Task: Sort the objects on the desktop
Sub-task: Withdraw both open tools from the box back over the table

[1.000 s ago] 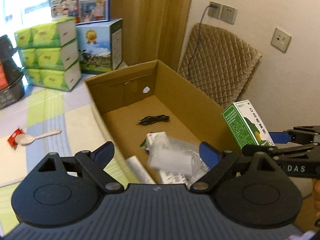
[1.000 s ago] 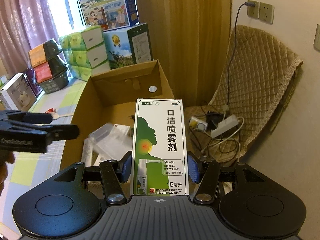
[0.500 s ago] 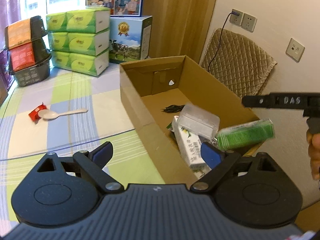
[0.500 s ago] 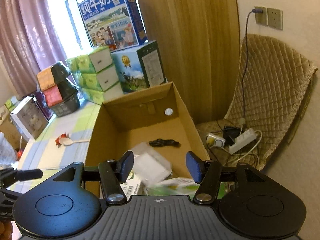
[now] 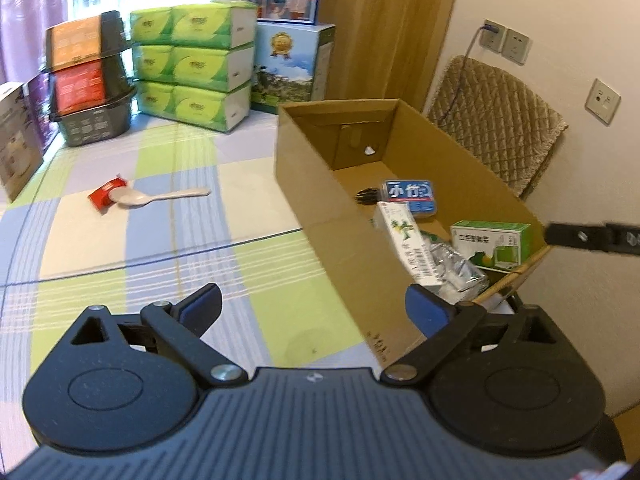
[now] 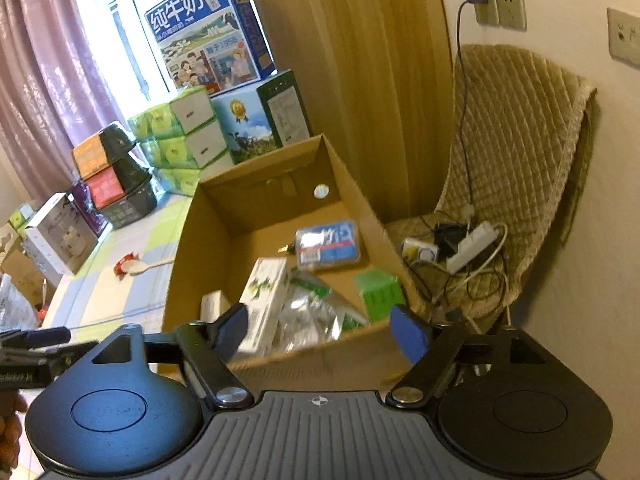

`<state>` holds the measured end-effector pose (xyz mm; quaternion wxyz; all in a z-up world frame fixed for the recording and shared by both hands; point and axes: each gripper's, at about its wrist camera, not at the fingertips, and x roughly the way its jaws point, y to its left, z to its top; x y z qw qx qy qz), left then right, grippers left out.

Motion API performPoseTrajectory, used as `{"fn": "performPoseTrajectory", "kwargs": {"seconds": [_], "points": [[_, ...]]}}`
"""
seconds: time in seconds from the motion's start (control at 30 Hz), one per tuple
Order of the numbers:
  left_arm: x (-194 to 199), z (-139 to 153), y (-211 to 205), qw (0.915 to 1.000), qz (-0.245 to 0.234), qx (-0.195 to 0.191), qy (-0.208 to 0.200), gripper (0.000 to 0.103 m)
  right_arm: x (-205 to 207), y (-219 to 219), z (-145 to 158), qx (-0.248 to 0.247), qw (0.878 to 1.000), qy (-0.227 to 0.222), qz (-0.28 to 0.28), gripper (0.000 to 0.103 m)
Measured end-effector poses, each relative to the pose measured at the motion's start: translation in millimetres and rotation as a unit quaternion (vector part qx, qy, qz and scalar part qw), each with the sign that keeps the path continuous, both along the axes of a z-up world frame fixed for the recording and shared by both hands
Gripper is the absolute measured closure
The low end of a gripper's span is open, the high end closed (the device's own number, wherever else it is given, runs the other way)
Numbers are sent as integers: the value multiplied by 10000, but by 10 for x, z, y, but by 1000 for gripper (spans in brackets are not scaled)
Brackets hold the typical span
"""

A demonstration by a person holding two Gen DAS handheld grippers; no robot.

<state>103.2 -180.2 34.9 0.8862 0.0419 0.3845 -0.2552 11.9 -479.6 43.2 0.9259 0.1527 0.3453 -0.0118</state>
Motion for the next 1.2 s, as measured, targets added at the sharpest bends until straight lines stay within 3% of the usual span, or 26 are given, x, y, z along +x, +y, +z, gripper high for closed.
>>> {"fn": "performPoseTrajectory", "kwargs": {"seconds": [0.27,0.57,0.83,1.2], "points": [[-66,11,409,9987,410,196,-222,2,-181,438,101,25,9990,-109,430,5],[-17,-5,1011,9945,871,414,-404,2,-75,1042,151,-197,9925,-126,1200,2],[115,-133,1422,9928,710,815,-520,2,177,1527,57,-458,9818,9,1846,2],[406,-443,1715,9901,321,1355,-157,2,690,2150,-124,-1093,9557,125,2731,2]]}}
